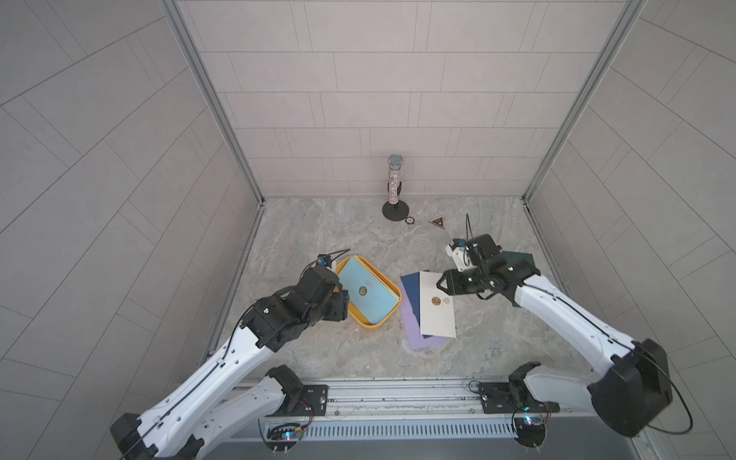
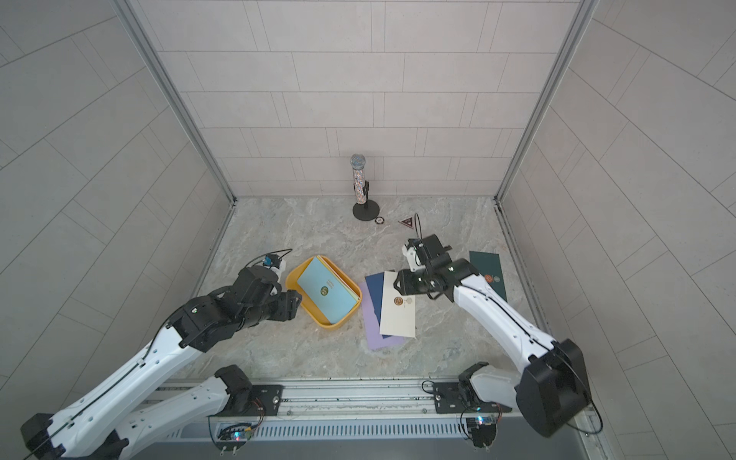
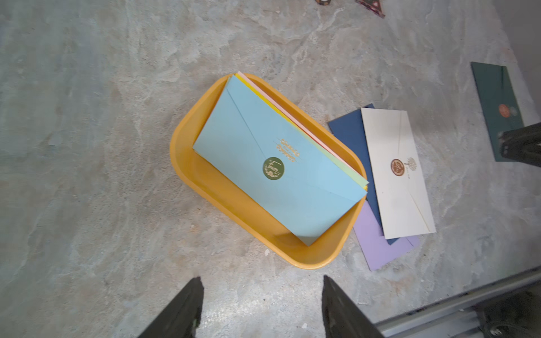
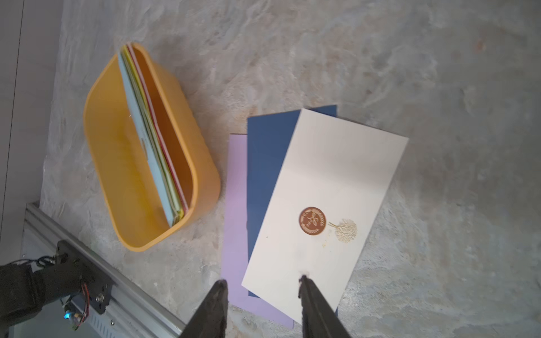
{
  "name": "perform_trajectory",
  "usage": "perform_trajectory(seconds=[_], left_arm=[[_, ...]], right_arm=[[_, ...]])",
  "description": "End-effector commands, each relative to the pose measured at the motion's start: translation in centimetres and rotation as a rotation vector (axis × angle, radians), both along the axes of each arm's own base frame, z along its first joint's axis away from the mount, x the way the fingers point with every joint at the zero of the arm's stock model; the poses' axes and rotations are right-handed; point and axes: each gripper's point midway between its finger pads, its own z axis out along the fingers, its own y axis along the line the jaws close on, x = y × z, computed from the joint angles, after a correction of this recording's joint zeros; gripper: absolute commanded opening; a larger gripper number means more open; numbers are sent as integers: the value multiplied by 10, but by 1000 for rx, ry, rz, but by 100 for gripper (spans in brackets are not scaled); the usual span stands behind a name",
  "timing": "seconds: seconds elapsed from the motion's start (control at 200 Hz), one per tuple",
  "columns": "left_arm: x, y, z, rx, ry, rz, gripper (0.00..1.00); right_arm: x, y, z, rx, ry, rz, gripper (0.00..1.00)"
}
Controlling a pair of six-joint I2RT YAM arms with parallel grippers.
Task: Put the sealed envelopes into the storage box
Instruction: Pick up the envelope from the center of the board.
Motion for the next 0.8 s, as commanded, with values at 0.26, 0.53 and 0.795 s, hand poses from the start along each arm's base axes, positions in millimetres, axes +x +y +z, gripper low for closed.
perform_trajectory(seconds=[0.26, 0.53, 0.795], left_arm=[[14, -150, -16, -17, 83, -244, 53], [39, -233, -93, 80, 217, -312, 41], [65, -240, -140, 225, 218, -250, 20]], right_arm=[[-15, -43, -61, 178, 11, -268, 58], [-16, -53, -89, 197, 115, -321, 58], [-16, -57, -102, 185, 140, -326, 58]])
